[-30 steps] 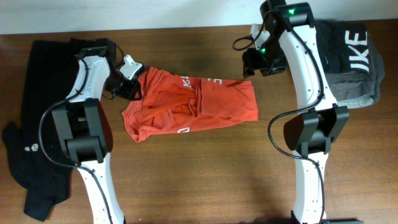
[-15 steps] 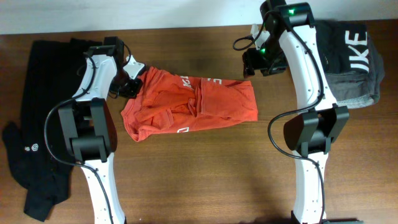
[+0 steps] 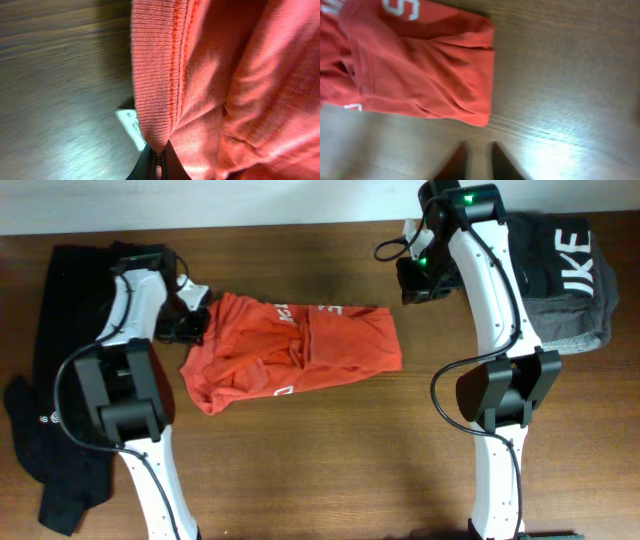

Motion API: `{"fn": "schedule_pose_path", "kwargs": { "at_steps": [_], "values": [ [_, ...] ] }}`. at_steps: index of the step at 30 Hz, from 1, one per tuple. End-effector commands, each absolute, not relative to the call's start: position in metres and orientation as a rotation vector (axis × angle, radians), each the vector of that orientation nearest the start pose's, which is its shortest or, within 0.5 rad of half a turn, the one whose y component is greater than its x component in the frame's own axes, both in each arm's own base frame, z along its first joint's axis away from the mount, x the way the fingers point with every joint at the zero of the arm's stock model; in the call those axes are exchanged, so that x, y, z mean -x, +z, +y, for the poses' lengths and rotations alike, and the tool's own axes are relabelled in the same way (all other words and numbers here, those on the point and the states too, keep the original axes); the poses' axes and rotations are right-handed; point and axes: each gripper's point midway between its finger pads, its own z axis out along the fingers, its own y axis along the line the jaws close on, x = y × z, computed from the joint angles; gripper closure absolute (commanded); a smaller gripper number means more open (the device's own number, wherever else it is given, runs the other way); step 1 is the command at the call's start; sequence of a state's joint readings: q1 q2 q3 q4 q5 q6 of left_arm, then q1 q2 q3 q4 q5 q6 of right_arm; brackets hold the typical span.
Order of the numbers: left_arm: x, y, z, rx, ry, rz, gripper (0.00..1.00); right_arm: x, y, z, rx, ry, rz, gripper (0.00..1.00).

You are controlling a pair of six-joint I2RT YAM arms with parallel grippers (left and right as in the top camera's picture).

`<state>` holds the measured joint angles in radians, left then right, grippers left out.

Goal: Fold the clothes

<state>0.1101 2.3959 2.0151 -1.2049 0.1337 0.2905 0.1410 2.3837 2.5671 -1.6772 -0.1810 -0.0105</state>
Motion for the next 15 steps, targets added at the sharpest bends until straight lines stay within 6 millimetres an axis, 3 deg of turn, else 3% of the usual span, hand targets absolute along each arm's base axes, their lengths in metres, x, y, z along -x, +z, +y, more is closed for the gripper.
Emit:
{"fn": "schedule_pose_path", "kwargs": {
  "at_steps": [1, 7, 11, 15],
  "values": [
    [-0.467, 0.068, 0.043, -0.216, -0.138, 3.002, 0.99, -0.45, 0.153, 0.103, 0.21, 0.344, 3.063, 0.96],
    [-0.469, 0.101, 0.047, -0.207, -0.112, 2.929, 1.0, -0.452, 0.124, 0.146, 0.264, 0.656, 3.039, 0.96],
    [-0.47, 0.109, 0.046, -0.211, -0.107, 2.914, 1.0, -0.439, 0.103, 0.184, 0.367, 0.941, 3.001, 0.96],
    [-0.468, 0.108, 0.045, -0.212, -0.115, 2.918, 1.0, -0.427, 0.079, 0.201, 0.384, 1.054, 3.006, 0.96]
  ]
}}
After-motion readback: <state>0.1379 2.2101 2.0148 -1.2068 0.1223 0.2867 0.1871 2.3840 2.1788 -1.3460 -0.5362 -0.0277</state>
